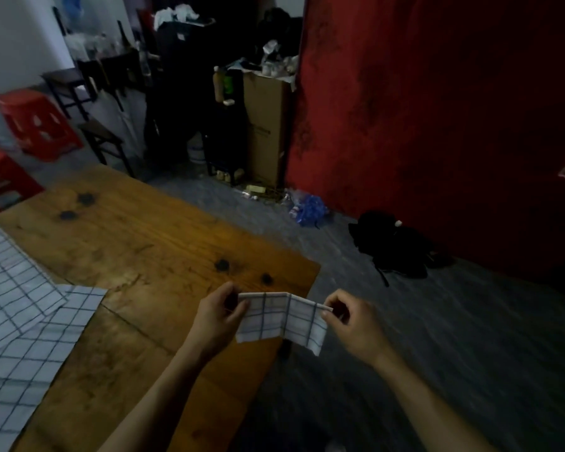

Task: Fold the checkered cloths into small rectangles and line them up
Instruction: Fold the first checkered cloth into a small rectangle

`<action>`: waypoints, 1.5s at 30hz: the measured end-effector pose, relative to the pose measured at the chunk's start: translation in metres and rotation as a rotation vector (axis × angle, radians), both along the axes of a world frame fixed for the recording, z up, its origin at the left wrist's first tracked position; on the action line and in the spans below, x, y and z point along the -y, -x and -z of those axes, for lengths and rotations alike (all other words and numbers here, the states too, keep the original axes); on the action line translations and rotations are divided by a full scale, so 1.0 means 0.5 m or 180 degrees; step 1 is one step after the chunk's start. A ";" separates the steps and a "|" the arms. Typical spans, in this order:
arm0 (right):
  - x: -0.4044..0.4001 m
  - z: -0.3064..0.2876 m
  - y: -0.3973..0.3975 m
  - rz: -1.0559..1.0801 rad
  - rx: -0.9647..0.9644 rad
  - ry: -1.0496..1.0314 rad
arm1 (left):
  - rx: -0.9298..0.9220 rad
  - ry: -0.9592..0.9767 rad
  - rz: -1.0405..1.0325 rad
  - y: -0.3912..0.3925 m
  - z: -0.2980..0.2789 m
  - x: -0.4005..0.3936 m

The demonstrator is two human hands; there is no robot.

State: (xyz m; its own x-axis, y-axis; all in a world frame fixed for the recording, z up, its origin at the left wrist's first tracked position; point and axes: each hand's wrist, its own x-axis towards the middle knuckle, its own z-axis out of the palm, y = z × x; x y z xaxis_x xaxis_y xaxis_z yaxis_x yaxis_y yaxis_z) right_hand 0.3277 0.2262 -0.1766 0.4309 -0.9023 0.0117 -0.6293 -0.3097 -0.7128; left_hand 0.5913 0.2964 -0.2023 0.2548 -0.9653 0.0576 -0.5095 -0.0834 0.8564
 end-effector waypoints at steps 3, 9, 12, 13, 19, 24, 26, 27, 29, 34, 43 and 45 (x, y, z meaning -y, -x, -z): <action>0.084 0.028 -0.024 -0.0180 0.0120 -0.0065 | 0.0060 -0.0091 -0.0206 -0.022 0.020 0.043; 0.236 0.075 -0.043 -0.0578 0.0297 -0.0179 | 0.0267 -0.0194 -0.0686 -0.005 0.046 0.123; 0.302 0.094 -0.053 -0.0780 0.0206 -0.0306 | 0.0323 -0.0294 -0.0940 0.004 0.048 0.153; 0.321 0.098 -0.058 -0.0852 0.0171 -0.0310 | 0.0317 -0.0335 -0.1027 0.005 0.046 0.162; 0.398 0.117 -0.101 -0.1038 0.0055 -0.0537 | 0.0354 -0.0466 -0.1515 -0.006 0.037 0.216; 0.434 0.148 -0.157 -0.1011 -0.0176 -0.0652 | 0.0298 -0.0590 -0.1631 -0.056 0.065 0.269; 0.442 0.159 -0.182 -0.0896 -0.0236 -0.0774 | 0.0301 -0.0683 -0.1653 -0.081 0.080 0.289; 0.446 0.168 -0.192 -0.0846 -0.0274 -0.0842 | 0.0305 -0.0747 -0.1637 -0.093 0.088 0.297; 0.457 0.179 -0.212 -0.0814 -0.0416 -0.0965 | 0.0240 -0.0872 -0.1568 -0.117 0.107 0.315; 0.483 0.199 -0.250 -0.0815 -0.0824 -0.0395 | 0.0589 -0.1081 -0.1655 -0.151 0.158 0.336; 0.477 0.243 -0.266 -0.1820 -0.1534 -0.0155 | 0.1873 -0.1842 -0.0542 -0.084 0.205 0.331; 0.474 0.250 -0.266 -0.1954 -0.1645 -0.0051 | 0.2152 -0.2011 -0.0251 -0.059 0.211 0.330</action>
State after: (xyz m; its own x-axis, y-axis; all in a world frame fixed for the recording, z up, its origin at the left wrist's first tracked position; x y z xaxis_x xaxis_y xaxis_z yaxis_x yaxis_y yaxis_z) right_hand 0.4609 -0.0111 -0.3017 0.7978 -0.5008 -0.3359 -0.6015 -0.6999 -0.3852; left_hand 0.6208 0.1314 -0.3079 0.4250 -0.8495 -0.3127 -0.8569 -0.4889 0.1633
